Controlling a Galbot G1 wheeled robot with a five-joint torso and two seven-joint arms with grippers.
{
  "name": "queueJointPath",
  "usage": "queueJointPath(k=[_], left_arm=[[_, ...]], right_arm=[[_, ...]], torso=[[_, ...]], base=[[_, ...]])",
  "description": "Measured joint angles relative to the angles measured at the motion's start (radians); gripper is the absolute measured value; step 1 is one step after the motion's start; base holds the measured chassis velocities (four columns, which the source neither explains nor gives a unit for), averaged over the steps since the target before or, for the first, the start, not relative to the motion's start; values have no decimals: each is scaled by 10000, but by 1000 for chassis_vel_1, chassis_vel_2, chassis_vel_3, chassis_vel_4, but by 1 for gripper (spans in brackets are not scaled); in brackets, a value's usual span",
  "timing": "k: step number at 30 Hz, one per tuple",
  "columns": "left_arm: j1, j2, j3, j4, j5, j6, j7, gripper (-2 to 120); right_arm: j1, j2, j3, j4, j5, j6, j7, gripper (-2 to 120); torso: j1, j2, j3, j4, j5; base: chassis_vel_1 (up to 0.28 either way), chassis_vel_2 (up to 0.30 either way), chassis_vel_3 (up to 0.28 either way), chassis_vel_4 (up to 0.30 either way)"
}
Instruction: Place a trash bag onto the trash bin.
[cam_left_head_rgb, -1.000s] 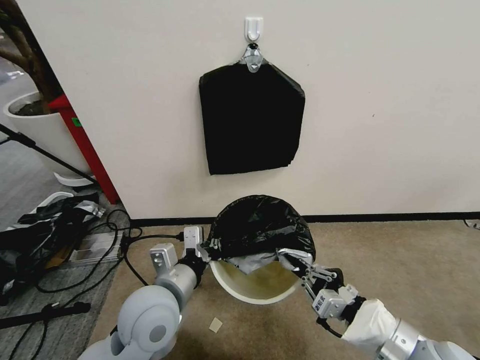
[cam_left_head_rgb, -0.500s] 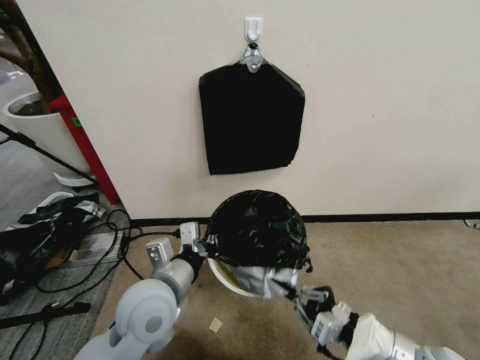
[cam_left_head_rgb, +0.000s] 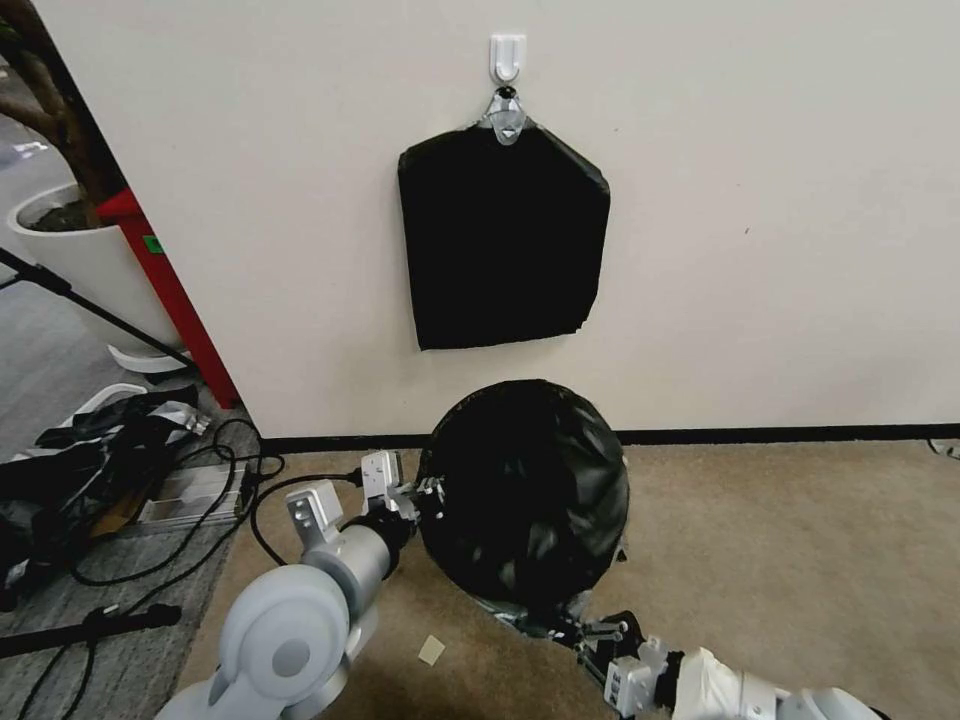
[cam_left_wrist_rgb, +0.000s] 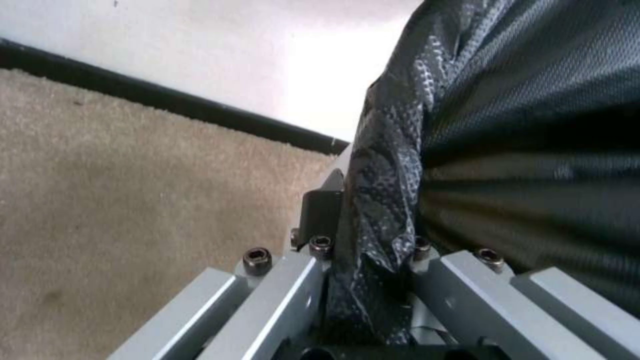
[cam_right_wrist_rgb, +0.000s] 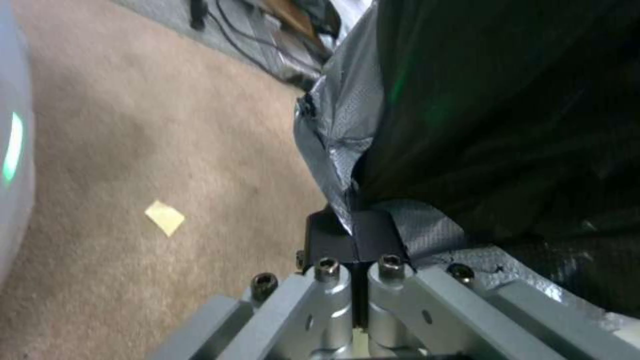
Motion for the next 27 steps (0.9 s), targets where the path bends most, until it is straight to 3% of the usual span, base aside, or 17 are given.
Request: queueJointPath(k=[8, 12, 17, 19, 21, 25, 27], left_arm=[[56, -1, -77, 99, 30, 33, -15, 3], [-97, -33, -125, 488, 186, -178, -15, 3], [-307, -19, -205, 848, 242, -352, -89, 3], [-409, -7, -254, 1108, 304, -481, -138, 3], [-423, -6, -254, 1161, 345, -521, -138, 3], [-435, -43, -171, 1539, 1082, -866, 37, 3], [-435, -43, -171, 1539, 1082, -866, 37, 3]], right_arm=[[233, 72, -369, -527, 128, -415, 535, 0], [-55, 78, -277, -500, 620, -441, 955, 18], [-391, 69, -13, -485, 1029, -479, 1274, 32], [-723, 72, 246, -360, 1156, -563, 1443, 43], [-821, 59, 303, -292, 1230, -595, 1462, 46], [-1722, -178, 631, 742, 2514, -1064, 1563, 65], [-1722, -178, 631, 742, 2514, -1064, 1563, 65]], torso=[[1, 0, 0, 1, -3], [0, 1, 0, 0, -2], [0, 0, 0, 0, -2], [0, 0, 0, 0, -2], [0, 0, 0, 0, -2], [1, 0, 0, -1, -2], [1, 0, 0, -1, -2]], base=[[0, 0, 0, 0], [0, 0, 0, 0], [0, 0, 0, 0], [0, 0, 0, 0], [0, 0, 0, 0], [0, 0, 0, 0], [0, 0, 0, 0]])
